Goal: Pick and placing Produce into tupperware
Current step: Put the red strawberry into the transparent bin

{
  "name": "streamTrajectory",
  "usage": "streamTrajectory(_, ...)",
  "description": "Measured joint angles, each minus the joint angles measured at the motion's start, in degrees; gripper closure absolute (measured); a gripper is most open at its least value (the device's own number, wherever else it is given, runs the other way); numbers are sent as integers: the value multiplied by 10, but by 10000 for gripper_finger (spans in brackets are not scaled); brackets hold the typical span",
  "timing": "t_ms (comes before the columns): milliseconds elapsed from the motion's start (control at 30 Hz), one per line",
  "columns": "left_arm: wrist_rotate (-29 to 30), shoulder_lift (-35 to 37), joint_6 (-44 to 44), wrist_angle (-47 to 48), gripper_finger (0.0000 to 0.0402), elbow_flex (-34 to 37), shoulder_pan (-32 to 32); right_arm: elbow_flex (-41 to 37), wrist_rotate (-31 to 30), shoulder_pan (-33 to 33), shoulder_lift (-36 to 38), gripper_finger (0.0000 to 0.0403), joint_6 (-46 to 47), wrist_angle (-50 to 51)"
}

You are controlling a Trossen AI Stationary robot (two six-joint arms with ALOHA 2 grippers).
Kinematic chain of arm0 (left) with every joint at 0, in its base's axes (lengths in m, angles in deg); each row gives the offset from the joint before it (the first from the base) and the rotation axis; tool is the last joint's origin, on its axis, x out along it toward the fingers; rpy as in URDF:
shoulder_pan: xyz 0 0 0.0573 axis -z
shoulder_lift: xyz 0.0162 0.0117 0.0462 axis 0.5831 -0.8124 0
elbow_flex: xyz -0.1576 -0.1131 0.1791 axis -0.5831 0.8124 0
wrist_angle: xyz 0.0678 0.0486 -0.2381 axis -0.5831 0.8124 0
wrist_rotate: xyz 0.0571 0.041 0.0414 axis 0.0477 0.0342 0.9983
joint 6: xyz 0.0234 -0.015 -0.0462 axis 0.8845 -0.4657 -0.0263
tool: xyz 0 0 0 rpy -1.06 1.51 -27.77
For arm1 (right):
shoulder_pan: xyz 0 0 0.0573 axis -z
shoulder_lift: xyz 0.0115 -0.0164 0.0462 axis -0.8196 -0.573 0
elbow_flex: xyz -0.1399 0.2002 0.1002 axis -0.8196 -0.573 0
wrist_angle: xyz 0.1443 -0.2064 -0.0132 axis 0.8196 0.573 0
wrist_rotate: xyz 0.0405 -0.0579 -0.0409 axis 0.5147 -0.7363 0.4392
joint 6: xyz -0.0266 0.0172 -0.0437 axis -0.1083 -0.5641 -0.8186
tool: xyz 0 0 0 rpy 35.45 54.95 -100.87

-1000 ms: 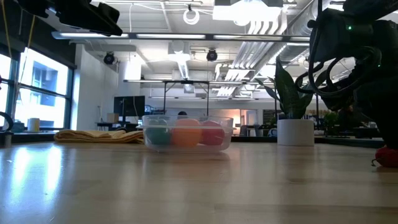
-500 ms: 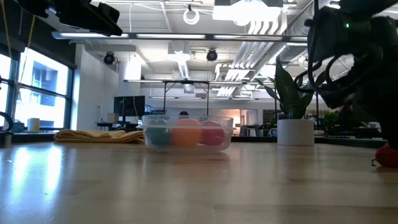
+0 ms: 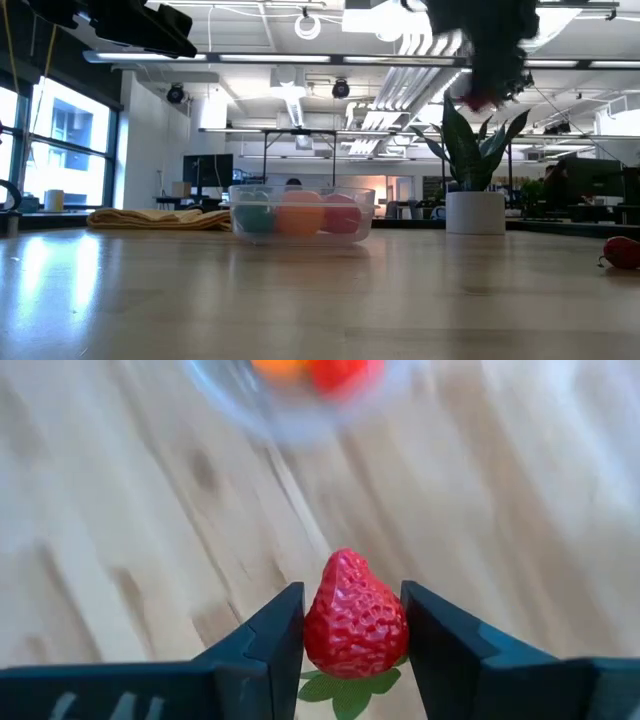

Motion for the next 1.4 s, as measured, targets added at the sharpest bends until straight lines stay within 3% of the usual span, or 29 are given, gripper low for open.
streamTrajectory(233, 0, 0, 0, 0, 282, 0, 0, 118, -22, 27, -13, 267, -142, -48)
streamTrajectory(600, 0, 0, 0, 0, 282, 0, 0, 245, 65, 92, -200, 267, -338, -58)
streamTrajectory(967, 0, 0, 0, 0, 282, 0, 0, 207, 138, 121, -286, 267, -364, -127)
streamTrajectory(1400, 0, 0, 0, 0, 282, 0, 0, 142, 153, 128, -302, 267, -371, -199)
